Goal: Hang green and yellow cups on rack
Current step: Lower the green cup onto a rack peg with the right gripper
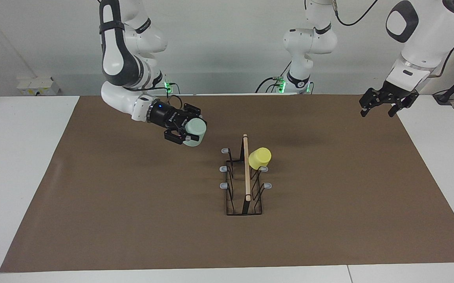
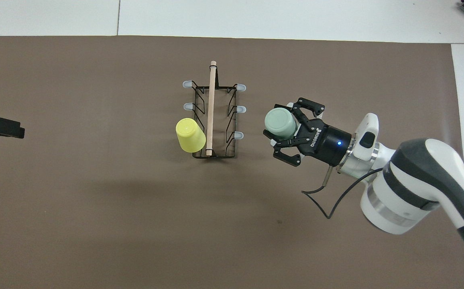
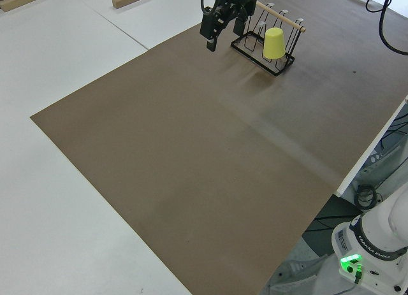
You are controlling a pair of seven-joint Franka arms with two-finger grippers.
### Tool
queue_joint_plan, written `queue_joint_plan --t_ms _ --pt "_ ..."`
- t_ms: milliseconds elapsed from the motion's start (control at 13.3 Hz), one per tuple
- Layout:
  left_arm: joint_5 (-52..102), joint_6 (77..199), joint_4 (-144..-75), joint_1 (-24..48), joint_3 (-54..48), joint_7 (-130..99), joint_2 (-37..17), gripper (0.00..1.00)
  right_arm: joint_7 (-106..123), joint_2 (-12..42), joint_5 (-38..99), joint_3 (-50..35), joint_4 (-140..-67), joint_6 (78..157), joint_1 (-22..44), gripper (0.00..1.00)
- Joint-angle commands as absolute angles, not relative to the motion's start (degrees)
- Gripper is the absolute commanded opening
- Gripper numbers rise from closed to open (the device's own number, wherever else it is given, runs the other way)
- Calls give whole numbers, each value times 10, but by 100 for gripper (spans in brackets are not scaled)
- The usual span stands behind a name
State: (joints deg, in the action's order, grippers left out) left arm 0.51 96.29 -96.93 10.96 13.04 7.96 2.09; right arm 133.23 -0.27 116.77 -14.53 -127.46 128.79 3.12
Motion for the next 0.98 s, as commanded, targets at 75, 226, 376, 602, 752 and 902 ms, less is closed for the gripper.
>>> queue_joint_plan --t_ms 75,226,376,602,752,902 --pt "17 927 -934 51 60 94 0 100 1389 33 1269 -147 -1225 1382 100 0" --pt "15 927 -938 57 57 94 1 100 1431 62 1271 -147 -1211 1384 100 0" --pt "17 927 -941 52 55 96 3 100 1448 74 1272 -148 -1210 1389 101 0" --pt "17 930 -946 49 55 97 5 100 1476 81 1333 -147 -1206 1412 130 0" --pt "17 933 -952 54 57 93 6 100 1486 81 1350 -147 -1207 1418 136 0" --pt "17 933 -953 56 57 90 7 100 1499 89 1357 -147 -1208 1415 135 0"
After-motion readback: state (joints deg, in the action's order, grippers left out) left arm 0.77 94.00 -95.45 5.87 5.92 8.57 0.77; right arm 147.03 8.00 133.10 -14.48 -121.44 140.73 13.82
